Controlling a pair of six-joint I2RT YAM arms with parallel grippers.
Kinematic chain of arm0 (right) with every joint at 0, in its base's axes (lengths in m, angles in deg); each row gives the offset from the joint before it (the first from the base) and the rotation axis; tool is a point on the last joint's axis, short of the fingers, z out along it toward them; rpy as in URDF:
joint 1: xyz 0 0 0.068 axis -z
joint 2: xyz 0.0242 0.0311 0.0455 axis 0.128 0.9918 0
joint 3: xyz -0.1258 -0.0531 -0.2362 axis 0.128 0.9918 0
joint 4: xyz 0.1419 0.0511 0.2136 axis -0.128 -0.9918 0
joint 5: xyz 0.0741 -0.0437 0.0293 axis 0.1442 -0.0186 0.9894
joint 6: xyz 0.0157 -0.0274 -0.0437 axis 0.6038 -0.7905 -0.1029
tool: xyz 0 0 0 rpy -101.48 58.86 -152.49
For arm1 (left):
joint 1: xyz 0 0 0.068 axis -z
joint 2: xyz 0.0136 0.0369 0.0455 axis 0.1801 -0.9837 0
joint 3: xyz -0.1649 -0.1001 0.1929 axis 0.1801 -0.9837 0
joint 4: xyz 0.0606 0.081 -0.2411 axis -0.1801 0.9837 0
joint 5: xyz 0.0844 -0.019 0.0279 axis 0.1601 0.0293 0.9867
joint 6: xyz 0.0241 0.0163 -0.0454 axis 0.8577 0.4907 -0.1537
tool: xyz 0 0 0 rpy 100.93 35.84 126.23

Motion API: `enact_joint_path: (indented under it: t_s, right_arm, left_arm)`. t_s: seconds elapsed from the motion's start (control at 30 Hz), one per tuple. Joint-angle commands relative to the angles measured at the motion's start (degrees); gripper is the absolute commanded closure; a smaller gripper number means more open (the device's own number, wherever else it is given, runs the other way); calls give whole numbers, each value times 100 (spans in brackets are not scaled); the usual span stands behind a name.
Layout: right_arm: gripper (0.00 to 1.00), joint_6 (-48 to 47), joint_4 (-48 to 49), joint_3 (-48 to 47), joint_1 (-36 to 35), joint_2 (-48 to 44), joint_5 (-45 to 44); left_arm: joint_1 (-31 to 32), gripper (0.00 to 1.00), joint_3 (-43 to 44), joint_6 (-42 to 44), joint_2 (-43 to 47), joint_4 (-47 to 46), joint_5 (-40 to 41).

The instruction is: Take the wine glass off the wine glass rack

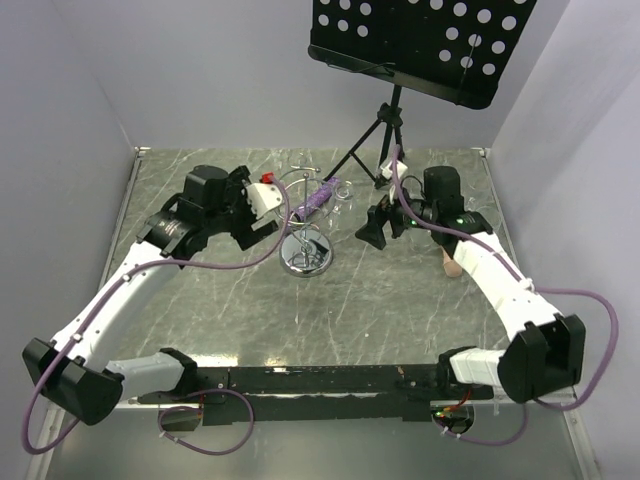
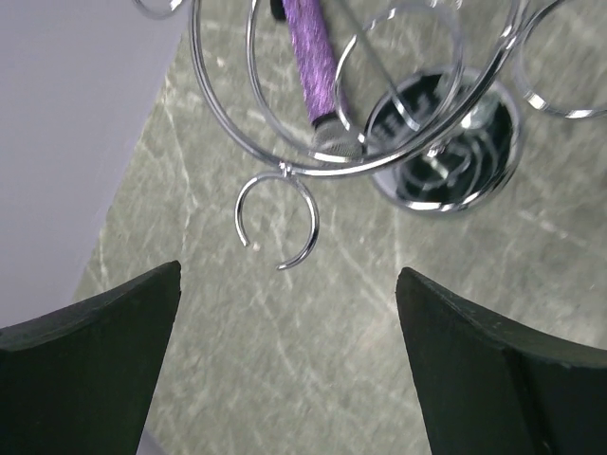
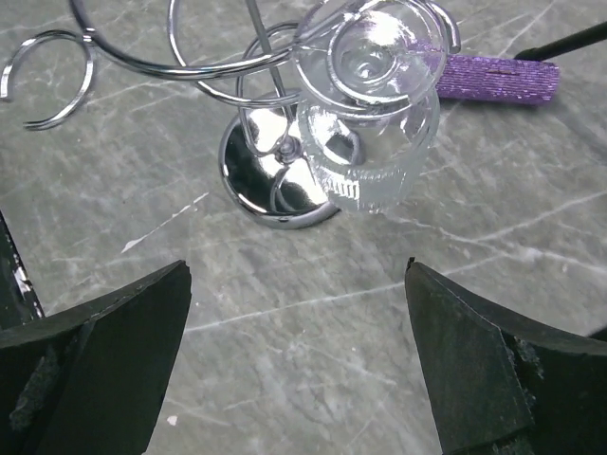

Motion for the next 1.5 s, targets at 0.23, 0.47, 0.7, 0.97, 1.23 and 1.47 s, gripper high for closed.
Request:
enact_joint_path:
  t_s: [0.23, 0.47, 0.7, 0.97, 1.23, 1.47]
  right_arm:
    - [0, -326, 1187, -373, 59, 974, 859]
    - [0, -36, 3006, 470, 138, 878, 1272]
    - [0, -186, 4422, 1069, 138, 1133, 1264]
    - [0, 130, 5610, 1097, 94, 1633, 1053]
    - [0, 377, 5962, 718, -37, 2178, 1255]
    - [3, 368, 5997, 701, -222, 2267, 1290]
  left_arm:
    - [-35, 0, -1059, -1503, 1345, -2930, -367]
    - [-236, 0, -69, -500, 371, -2724, 689]
    - [-430, 0, 601, -87, -87, -2284, 689]
    - [-456, 0, 618, -16, -263, -2283, 689]
    - [-465, 0, 716, 1, -290, -2177, 839]
    - [-465, 0, 689, 80, -334, -2177, 971]
